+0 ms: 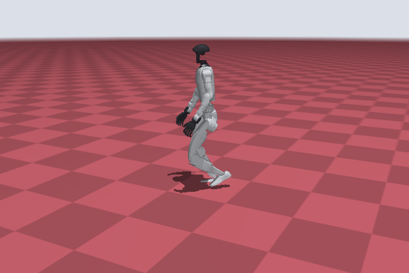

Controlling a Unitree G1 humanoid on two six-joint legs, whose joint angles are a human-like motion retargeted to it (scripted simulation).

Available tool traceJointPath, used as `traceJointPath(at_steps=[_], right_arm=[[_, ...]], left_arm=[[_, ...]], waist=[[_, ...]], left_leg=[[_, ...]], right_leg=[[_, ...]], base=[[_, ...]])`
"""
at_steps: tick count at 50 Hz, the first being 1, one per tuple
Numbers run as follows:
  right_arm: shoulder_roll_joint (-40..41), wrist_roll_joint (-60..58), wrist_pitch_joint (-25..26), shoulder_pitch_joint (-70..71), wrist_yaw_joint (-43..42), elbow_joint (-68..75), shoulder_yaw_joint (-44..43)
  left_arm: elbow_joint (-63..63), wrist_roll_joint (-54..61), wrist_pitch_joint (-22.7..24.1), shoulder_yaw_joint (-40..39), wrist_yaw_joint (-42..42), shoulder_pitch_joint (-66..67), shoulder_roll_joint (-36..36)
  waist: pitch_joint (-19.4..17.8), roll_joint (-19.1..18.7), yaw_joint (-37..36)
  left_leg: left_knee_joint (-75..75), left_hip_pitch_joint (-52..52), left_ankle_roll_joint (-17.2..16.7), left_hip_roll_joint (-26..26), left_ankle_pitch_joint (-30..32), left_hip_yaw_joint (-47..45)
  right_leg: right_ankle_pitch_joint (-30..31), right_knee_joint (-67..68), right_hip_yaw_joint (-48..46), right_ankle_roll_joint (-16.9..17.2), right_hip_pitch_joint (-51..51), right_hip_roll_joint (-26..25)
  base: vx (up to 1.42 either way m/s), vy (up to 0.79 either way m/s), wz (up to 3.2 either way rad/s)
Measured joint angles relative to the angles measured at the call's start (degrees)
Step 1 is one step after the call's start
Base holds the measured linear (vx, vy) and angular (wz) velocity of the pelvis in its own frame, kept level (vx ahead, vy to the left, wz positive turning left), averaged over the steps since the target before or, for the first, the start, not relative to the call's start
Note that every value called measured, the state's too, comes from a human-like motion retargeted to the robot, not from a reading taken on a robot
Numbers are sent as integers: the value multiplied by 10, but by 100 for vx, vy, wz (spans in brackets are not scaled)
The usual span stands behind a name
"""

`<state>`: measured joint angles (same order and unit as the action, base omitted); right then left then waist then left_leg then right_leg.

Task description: Run

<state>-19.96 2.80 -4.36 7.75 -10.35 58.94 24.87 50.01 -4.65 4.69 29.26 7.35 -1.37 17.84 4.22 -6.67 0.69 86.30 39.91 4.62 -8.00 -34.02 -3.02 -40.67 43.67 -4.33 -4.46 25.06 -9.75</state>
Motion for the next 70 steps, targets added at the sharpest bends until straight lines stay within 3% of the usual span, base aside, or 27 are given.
traceJointPath(at_steps=[8, 12, 15, 18, 21, 24, 27, 30, 33, 36, 40, 43, 47, 50, 55, 58, 62, 65, 67, 70], right_arm=[[-6, 32, -27, 46, -20, -70, -14], [4, 34, -26, 28, -25, -85, -17], [17, 33, -19, -9, -21, -80, -15], [35, 38, -11, -51, -6, -65, -9], [46, 41, -6, -82, 5, -42, -4], [43, 43, -2, -110, 14, -17, -1], [30, 49, 1, -139, 26, 5, 0], [15, 59, 6, -166, 29, 21, -3], [6, 66, 8, -185, 17, 20, -4], [2, 70, 7, -194, -4, 1, -10], [-2, 67, -6, -184, -32, -34, -13], [-14, 53, -14, -140, -66, -75, -19], [-14, 48, -21, -67, -104, -143, -36], [-10, 70, -32, -52, -109, -209, -55], [-13, 101, -53, -58, -100, -283, -70], [-17, 98, -53, -66, -90, -287, -73], [-11, 87, -40, -98, -77, -250, -62], [8, 70, -20, -125, -66, -185, -52], [20, 63, -12, -130, -51, -122, -51], [21, 62, -5, -160, -24, -57, -53]], left_arm=[[20, 30, 8, -50, 13, 77, 9], [3, 34, 9, -60, 20, 106, 18], [-21, 35, 6, -61, 28, 116, 22], [-64, 34, 0, -56, 39, 106, 32], [-107, 41, -3, -45, 52, 68, 41], [-146, 56, -5, -35, 63, 17, 43], [-190, 70, -5, -30, 66, -27, 42], [-238, 73, 6, -21, 68, -60, 46], [-273, 68, 24, -7, 70, -73, 51], [-295, 63, 35, 9, 64, -69, 57], [-307, 47, 35, 27, 57, -36, 62], [-302, 18, 22, 17, 51, -6, 73], [-306, -12, 6, -17, 36, 52, 83], [-348, 7, 10, -42, 16, 123, 107], [-423, 45, 21, -87, 6, 216, 145], [-445, 52, 18, -105, 13, 236, 156], [-447, 36, 16, -106, 33, 221, 155], [-429, 14, 9, -96, 52, 175, 143], [-398, 11, 4, -79, 65, 113, 129], [-381, 21, 2, -53, 73, 42, 105]], waist=[[9, 51, -26], [14, 80, -24], [20, 106, -12], [19, 141, 14], [17, 148, 41], [11, 132, 68], [5, 106, 96], [1, 78, 122], [-1, 50, 132], [-1, 25, 120], [7, 15, 91], [-11, 14, 62], [-27, 25, 5], [-21, 44, -38], [-12, 78, -67], [-9, 97, -58], [-6, 119, -30], [-12, 136, 1], [-17, 139, 22], [-23, 126, 56]], left_leg=[[-293, 135, -24, 100, 3, -13], [-298, 136, -5, 140, 15, -22], [-241, 121, 28, 170, 4, -36], [-221, 78, 67, 207, -37, -52], [-235, 13, 77, 216, -76, -47], [-287, -79, 57, 204, -92, -31], [-349, -182, 20, 179, -69, -21], [-390, -269, -30, 148, -4, -19], [-380, -321, -78, 109, 94, -23], [-298, -327, -101, 61, 180, -31], [-111, -291, -64, 4, 197, -55], [46, -219, -7, -56, 131, -53], [114, -76, 48, -76, 46, -46], [33, -2, 55, -46, 27, -70], [-237, 28, 5, 52, 45, -115], [-359, 19, -7, 116, 63, -117], [-277, 20, 43, 150, 22, -112], [-212, -8, 85, 165, -44, -112], [-228, -58, 86, 175, -63, -107], [-283, -153, 57, 183, -58, -77]], right_leg=[[-27, -52, 36, 31, -117, 38], [-22, 17, 41, 57, -152, 69], [44, 137, 39, 93, -148, 100], [160, 314, 40, 127, -92, 146], [181, 449, 29, 103, -1, 178], [130, 504, 13, 60, 94, 194], [84, 471, -10, 31, 172, 192], [67, 372, -32, 26, 221, 169], [89, 235, -51, 39, 226, 125], [110, 129, -72, 43, 201, 80], [62, 149, -92, 2, 167, 62], [-18, 190, -88, -41, 115, 42], [-54, 158, -57, -41, 14, 29], [11, 100, -37, 5, -75, 44], [141, 53, -22, 93, -178, 89], [175, 102, -24, 118, -197, 126], [202, 275, -20, 119, -172, 174], [201, 425, -15, 85, -105, 225], [174, 477, -6, 59, -38, 244], [127, 475, -8, 35, 45, 240]], base=[[77, 0, -34], [84, 4, -17], [84, 3, 15], [85, -1, 23], [90, -4, -17], [96, -6, -49], [103, -9, -62], [108, -11, -68], [107, -11, -87], [103, -8, -111], [105, -1, -111], [109, -1, -93], [112, 2, -99], [117, 11, -115], [116, 14, -78], [109, 10, -37], [106, 4, -36], [105, 2, -39], [105, 2, -40], [108, -3, -33]])
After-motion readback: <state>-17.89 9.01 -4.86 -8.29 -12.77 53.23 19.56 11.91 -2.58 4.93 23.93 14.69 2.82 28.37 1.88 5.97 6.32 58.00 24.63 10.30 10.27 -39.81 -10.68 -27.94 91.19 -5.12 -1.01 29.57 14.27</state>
